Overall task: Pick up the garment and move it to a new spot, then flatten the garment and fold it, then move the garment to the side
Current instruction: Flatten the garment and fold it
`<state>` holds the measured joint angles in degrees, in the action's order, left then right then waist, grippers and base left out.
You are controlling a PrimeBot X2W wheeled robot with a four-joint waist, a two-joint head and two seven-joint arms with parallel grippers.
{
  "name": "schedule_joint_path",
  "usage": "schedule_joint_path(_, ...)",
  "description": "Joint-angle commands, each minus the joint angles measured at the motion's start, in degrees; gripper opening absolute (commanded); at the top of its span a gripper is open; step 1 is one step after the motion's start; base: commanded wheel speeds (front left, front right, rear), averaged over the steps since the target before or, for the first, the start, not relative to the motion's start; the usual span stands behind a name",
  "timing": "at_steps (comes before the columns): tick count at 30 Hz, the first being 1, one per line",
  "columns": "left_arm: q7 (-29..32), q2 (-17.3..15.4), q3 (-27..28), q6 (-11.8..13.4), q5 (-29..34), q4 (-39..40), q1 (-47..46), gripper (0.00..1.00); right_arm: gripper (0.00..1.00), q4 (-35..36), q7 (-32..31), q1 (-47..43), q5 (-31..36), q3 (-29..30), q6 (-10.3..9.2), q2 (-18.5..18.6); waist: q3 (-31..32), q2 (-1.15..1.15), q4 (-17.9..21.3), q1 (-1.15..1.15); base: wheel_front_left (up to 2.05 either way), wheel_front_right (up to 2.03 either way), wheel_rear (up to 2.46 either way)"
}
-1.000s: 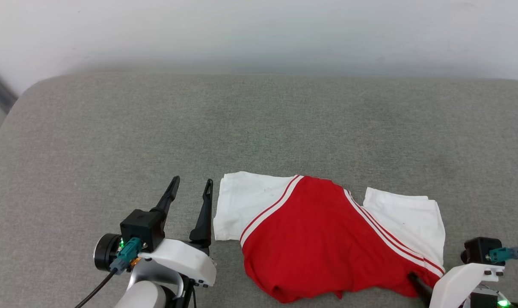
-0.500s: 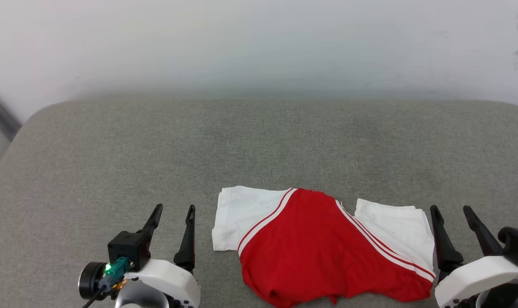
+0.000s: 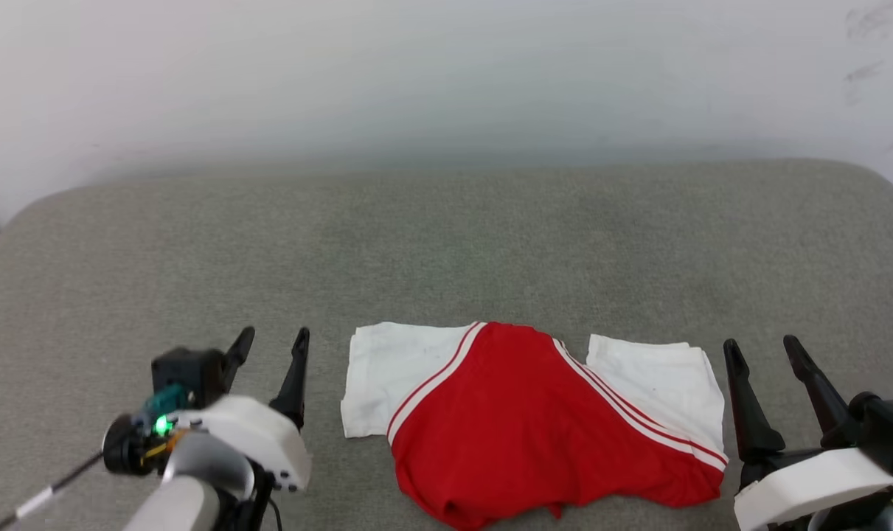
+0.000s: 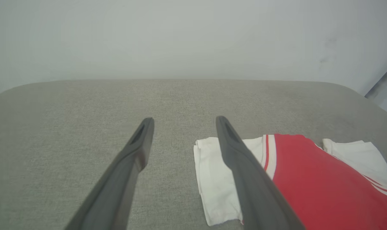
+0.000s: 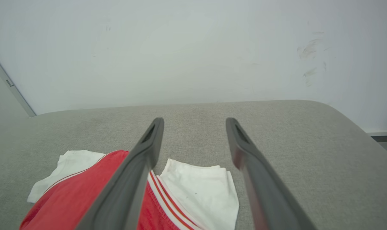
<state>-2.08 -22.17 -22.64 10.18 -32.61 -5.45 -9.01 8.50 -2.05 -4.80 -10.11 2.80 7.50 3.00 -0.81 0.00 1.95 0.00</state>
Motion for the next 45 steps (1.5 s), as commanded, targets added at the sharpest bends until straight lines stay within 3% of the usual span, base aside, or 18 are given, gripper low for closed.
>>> schedule_joint_path(1,1.4,-0.3,-0.1,-0.8,-0.5,-0.4,-2.0,1.00,1.00,0.6,0.0,0.8,-0.3,-0.1,-0.02,-0.2,-1.4,0.00,1.1,0.00,0.00,0.00,0.00)
schedule_joint_path(6,10.9,-1.8,-1.7,-4.5,-2.8,-3.6,-10.5,1.00,1.00,1.3,-0.2,2.7,-1.2,-0.7,-0.02,-0.2,-5.6,0.00,3.2,0.00,0.00,0.00,0.00)
schedule_joint_path(12,22.7,-2.7,-4.8,-7.2,-3.6,-9.3,-19.0,1.00,1.00,0.8,0.7,5.3,-2.0,-0.9,-0.02,-0.2,-10.1,0.00,5.6,0.00,0.00,0.00,0.00)
schedule_joint_path(16,30.9,-2.9,-6.4,-7.7,-4.9,-13.8,-22.0,1.00,1.00,-0.2,1.3,6.4,-2.5,-1.5,-0.02,-0.2,-12.3,0.00,6.8,0.00,0.00,0.00,0.00)
schedule_joint_path(23,38.4,-1.6,-8.9,-7.3,-6.0,-19.9,-22.7,1.00,1.00,-2.1,2.3,7.6,-3.7,-1.8,-0.02,-0.2,-15.0,0.00,8.3,0.00,0.00,0.00,0.00)
schedule_joint_path(28,44.1,0.0,-11.7,-8.8,-7.9,-23.1,-20.6,1.00,1.00,-2.7,2.6,8.0,-4.4,-1.4,-0.02,-0.2,-15.4,0.00,8.9,0.00,0.00,0.00,0.00)
schedule_joint_path(29,44.4,0.2,-12.0,-9.1,-8.1,-23.1,-20.3,0.59,1.00,-2.8,2.5,7.9,-4.4,-1.2,-0.02,-0.2,-15.4,0.00,9.0,0.00,0.00,0.00,0.00)
schedule_joint_path(31,43.1,0.4,-12.1,-9.3,-7.8,-23.0,-20.1,0.00,1.00,-2.9,2.2,7.6,-4.5,-0.8,-0.02,-0.2,-15.0,0.00,9.1,0.00,0.00,0.00,0.00)
schedule_joint_path(40,29.3,-0.1,-8.6,-6.0,-4.7,-18.9,-20.2,0.00,1.00,-5.0,-1.9,7.2,-6.6,1.3,-0.02,-0.2,-11.7,0.00,7.0,0.00,0.00,0.00,0.00)
schedule_joint_path(45,22.9,-0.5,-6.7,-3.9,-4.0,-12.0,-17.8,0.00,1.00,-10.2,-11.1,8.4,-7.9,3.9,-0.02,1.0,-10.4,0.00,4.7,0.00,0.00,0.00,0.00)
